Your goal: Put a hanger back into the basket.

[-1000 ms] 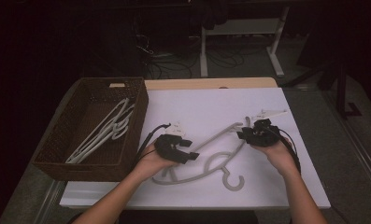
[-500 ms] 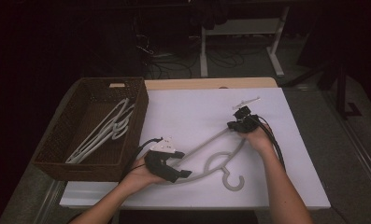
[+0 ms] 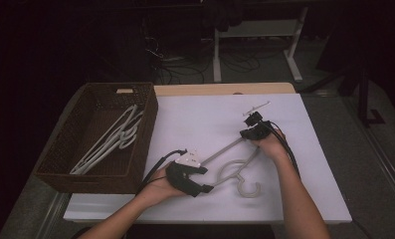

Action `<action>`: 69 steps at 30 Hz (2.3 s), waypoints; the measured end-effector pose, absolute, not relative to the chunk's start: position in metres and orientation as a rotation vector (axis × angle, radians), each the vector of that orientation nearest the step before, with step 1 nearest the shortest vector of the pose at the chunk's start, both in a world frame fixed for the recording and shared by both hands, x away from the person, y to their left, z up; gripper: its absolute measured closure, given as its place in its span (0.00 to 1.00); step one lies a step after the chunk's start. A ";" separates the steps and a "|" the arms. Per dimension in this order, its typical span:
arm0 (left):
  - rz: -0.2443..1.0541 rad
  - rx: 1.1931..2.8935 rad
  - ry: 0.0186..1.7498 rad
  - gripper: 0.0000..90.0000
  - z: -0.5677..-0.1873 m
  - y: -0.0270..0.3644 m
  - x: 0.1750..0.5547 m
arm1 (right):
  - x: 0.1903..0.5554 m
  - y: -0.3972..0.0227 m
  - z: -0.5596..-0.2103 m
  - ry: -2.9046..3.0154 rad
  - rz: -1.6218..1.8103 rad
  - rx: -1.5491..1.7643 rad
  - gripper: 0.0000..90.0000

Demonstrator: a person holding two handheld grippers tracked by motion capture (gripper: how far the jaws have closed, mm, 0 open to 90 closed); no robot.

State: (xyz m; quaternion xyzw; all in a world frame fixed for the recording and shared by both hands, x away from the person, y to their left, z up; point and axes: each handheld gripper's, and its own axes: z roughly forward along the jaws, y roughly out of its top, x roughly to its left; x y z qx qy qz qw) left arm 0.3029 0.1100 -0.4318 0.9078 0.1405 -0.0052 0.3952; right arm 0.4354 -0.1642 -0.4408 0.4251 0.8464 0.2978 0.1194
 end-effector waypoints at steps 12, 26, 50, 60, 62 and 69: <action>-0.057 2.454 0.302 0.70 -0.443 0.082 0.310 | 0.438 -0.161 -0.442 2.490 0.834 1.246 0.99; -0.061 2.446 0.367 0.91 -0.438 0.085 0.319 | 0.433 -0.169 -0.430 2.463 0.927 1.252 0.85; 0.021 2.281 0.605 0.91 -0.376 0.126 0.346 | 0.349 -0.213 -0.370 2.302 1.167 1.145 0.36; 0.100 2.210 0.603 0.91 -0.312 0.150 0.347 | 0.312 -0.212 -0.398 2.317 1.192 1.154 0.23; 0.118 2.194 0.605 0.91 -0.300 0.160 0.347 | 0.308 -0.213 -0.402 2.323 1.181 1.155 0.21; 0.195 2.160 0.631 0.91 -0.268 0.200 0.350 | 0.294 -0.216 -0.413 2.312 1.176 1.166 0.16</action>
